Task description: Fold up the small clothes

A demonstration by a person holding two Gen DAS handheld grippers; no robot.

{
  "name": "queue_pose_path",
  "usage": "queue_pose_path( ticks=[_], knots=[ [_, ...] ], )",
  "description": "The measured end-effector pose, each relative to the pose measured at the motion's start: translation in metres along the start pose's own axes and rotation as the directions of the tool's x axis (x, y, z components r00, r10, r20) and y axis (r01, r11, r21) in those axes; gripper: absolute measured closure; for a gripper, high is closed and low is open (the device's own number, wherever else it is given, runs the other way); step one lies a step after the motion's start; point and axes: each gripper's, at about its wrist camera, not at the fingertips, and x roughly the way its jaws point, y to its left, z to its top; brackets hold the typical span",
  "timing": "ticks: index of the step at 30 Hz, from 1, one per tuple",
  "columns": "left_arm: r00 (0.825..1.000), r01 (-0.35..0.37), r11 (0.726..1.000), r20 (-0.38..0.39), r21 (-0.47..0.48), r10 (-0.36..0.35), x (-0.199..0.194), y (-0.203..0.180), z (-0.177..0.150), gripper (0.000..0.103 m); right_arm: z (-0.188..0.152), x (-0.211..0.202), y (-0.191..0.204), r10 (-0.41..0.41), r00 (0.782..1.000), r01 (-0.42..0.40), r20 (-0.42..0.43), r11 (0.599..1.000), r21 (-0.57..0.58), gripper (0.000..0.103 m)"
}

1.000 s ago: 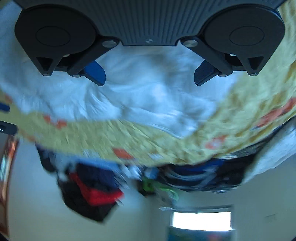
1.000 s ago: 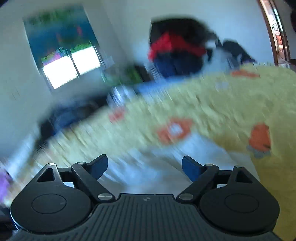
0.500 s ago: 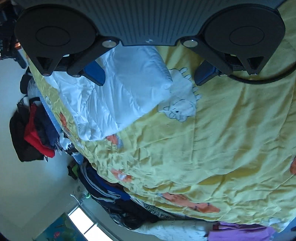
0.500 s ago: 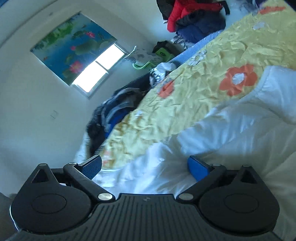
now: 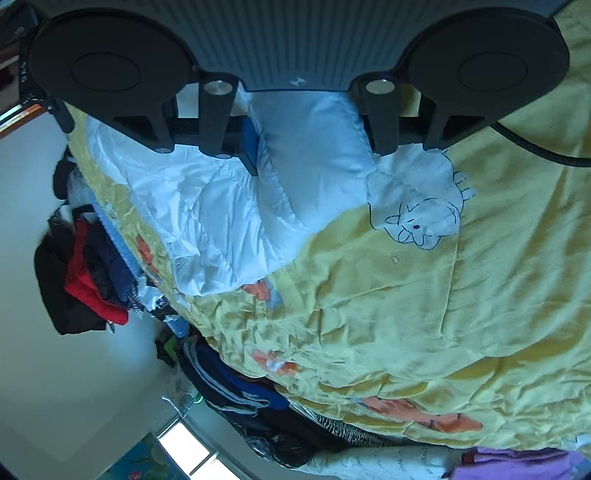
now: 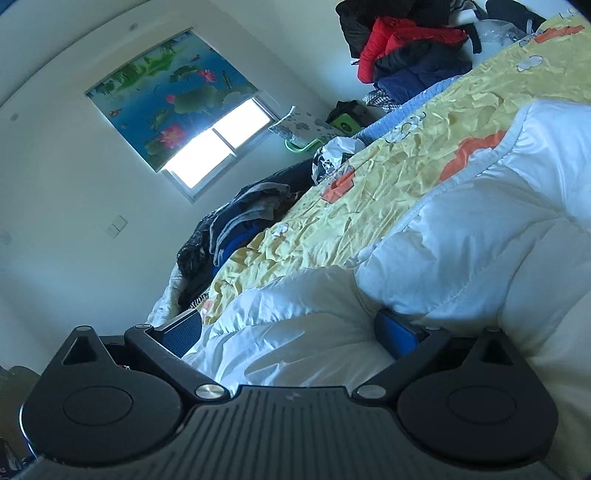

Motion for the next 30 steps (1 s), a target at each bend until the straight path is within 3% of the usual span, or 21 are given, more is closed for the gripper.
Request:
queue_pose_path(
  ticks=[2, 5, 7, 10, 13, 16, 19, 21, 23, 24, 25, 26, 28, 30],
  knots=[
    [1.000, -0.013, 1.000, 0.023, 0.027, 0.012, -0.006, -0.007, 0.000, 0.072, -0.001, -0.001, 0.000, 0.002, 1.000, -0.002, 0.003, 1.000, 0.000, 0.000],
    [0.996, -0.024, 0.995, 0.083, 0.097, 0.016, -0.021, -0.024, -0.001, 0.081, -0.001, 0.000, -0.002, 0.009, 1.000, -0.009, 0.008, 1.000, 0.004, 0.000],
    [0.992, -0.004, 0.985, 0.128, 0.173, -0.018, -0.036, -0.042, -0.002, 0.082, -0.001, -0.002, -0.003, 0.018, 1.000, -0.018, 0.013, 1.000, 0.011, 0.000],
    [0.977, 0.011, 0.944, 0.198, 0.330, -0.080, -0.060, -0.078, -0.011, 0.083, -0.001, -0.006, -0.008, 0.044, 0.999, -0.045, 0.029, 0.998, 0.038, 0.000],
    [0.954, 0.034, 0.879, 0.247, 0.476, -0.170, -0.084, -0.116, -0.028, 0.083, 0.000, -0.010, -0.016, 0.084, 0.995, -0.088, 0.053, 0.992, 0.087, 0.000],
    [0.929, 0.070, 0.788, 0.247, 0.612, -0.274, -0.100, -0.154, -0.054, 0.083, 0.000, -0.014, -0.025, 0.127, 0.988, -0.137, 0.083, 0.980, 0.142, 0.000],
    [0.898, 0.113, 0.633, 0.194, 0.766, -0.396, -0.112, -0.192, -0.092, 0.090, 0.000, -0.018, -0.034, 0.168, 0.979, -0.189, 0.118, 0.961, 0.200, 0.000],
    [0.865, 0.135, 0.510, 0.150, 0.849, -0.479, -0.119, -0.209, -0.123, 0.090, 0.001, -0.020, -0.041, 0.197, 0.971, -0.225, 0.136, 0.942, 0.247, 0.000],
    [0.846, 0.166, 0.427, 0.094, 0.889, -0.526, -0.124, -0.220, -0.146, 0.090, 0.005, -0.020, -0.046, 0.221, 0.966, -0.252, 0.132, 0.916, 0.312, 0.000],
    [0.844, 0.173, 0.406, 0.077, 0.897, -0.530, -0.125, -0.224, -0.154, 0.090, 0.007, -0.022, -0.052, 0.248, 0.959, -0.283, 0.141, 0.883, 0.374, 0.000],
    [0.849, 0.186, 0.404, 0.061, 0.896, -0.525, -0.126, -0.225, -0.158, 0.090, 0.009, -0.026, -0.064, 0.284, 0.943, -0.333, 0.175, 0.818, 0.468, 0.000],
    [0.860, 0.205, 0.419, 0.042, 0.884, -0.509, -0.125, -0.224, -0.159, 0.090, 0.010, -0.029, -0.074, 0.311, 0.928, -0.373, 0.207, 0.749, 0.548, 0.000],
    [0.885, 0.218, 0.492, 0.042, 0.843, -0.465, -0.119, -0.214, -0.154, 0.087, 0.013, -0.035, -0.090, 0.345, 0.908, -0.413, 0.237, 0.645, 0.643, 0.000],
    [0.915, 0.189, 0.586, 0.075, 0.788, -0.396, -0.108, -0.193, -0.145, 0.071, 0.018, -0.040, -0.092, 0.365, 0.907, -0.407, 0.212, 0.627, 0.664, 0.000]
  ],
)
